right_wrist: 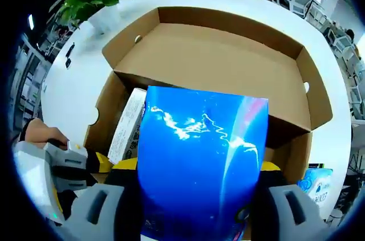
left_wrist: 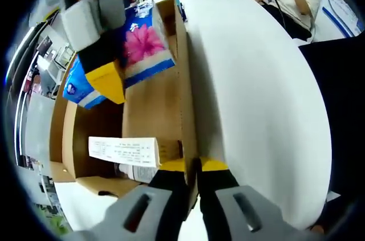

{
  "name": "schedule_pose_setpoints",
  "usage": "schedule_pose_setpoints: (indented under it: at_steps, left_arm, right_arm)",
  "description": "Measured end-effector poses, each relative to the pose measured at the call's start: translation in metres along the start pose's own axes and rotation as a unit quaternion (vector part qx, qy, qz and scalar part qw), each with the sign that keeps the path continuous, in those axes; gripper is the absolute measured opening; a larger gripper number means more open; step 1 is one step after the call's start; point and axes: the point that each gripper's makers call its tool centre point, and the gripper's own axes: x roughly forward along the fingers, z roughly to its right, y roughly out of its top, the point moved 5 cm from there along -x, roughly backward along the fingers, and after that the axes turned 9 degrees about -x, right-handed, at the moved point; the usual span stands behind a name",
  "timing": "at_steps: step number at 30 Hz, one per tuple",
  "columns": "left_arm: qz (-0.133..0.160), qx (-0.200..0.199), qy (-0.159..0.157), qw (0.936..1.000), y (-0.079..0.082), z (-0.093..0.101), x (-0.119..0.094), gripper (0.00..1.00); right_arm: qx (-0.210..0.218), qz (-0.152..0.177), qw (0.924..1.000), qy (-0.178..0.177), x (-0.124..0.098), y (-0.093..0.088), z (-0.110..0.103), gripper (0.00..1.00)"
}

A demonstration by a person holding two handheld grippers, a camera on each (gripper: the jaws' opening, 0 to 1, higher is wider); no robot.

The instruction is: Operate the shoe box by opening the lid, removing the specified soft item, and placing it in the target area until the item is outside and the box remains undamaged.

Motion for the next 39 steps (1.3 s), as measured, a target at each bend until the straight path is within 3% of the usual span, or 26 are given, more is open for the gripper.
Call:
schedule_pose_setpoints:
  at_steps: [11,22,25,31,39]
  left_arm:
    - [0.000,0.002,-0.001,1.0000,0.000,0.000,0.000,0.05]
    - [0.000,0.005,-0.002,1.0000,-0.001,0.002,-0.001,0.05]
    - [-0.001,0.004,-0.003,1.0000,-0.002,0.003,-0.001,0.05]
    - [0.000,0.003,-0.004,1.0000,-0.005,-0.007,0.000,0.05]
    - [0.000,0.001,-0.003,1.0000,-0.001,-0.003,0.000,0.05]
  right_arm:
    - [-0.034,0.018,0.9991,0.016,-0.028,-0.010,-0.006,0.76]
    - [-0.058,0.044,0.9969,0.029,-0.056,-0.015,0.011,0.76]
    - [-0.078,0.057,0.9951,0.020,-0.066,-0.016,0.020,0.76]
    - [-0.080,0.072,0.9941,0.017,-0.081,-0.022,0.037,0.76]
    - [-0.089,0.082,0.9926,0.013,-0.098,-0.029,0.052,0.76]
